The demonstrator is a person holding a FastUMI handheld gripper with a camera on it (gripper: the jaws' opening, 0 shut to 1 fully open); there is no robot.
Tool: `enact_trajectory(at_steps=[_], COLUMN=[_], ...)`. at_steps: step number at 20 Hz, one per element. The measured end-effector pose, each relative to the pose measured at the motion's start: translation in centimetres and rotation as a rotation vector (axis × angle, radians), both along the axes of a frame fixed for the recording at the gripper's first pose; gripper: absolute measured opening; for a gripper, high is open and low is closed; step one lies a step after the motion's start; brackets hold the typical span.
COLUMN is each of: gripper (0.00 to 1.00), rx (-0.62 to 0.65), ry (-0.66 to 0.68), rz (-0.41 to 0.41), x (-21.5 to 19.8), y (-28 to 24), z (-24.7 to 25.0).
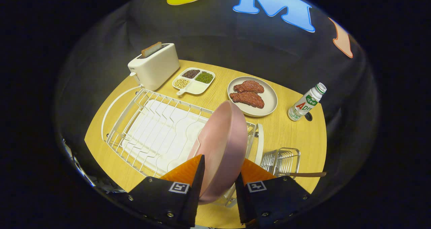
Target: Take the plate from the dish rack, then take the spoon from the basket and place it into the plate.
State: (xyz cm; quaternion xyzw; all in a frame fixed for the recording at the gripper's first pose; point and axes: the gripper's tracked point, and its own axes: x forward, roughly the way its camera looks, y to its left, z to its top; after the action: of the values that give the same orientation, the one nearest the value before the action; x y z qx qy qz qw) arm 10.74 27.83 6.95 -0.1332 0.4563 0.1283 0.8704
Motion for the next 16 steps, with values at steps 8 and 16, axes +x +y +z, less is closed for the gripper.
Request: enact_trajectory(at_steps=[8,16], gripper=[0.27,0.27], rx=[-0.143,-0.248], ry=[-0.078,-0.162], rz=[0.054,0.158], x=[2.9,4.2], y=[0.0,1.0], z=[2.6,4.0])
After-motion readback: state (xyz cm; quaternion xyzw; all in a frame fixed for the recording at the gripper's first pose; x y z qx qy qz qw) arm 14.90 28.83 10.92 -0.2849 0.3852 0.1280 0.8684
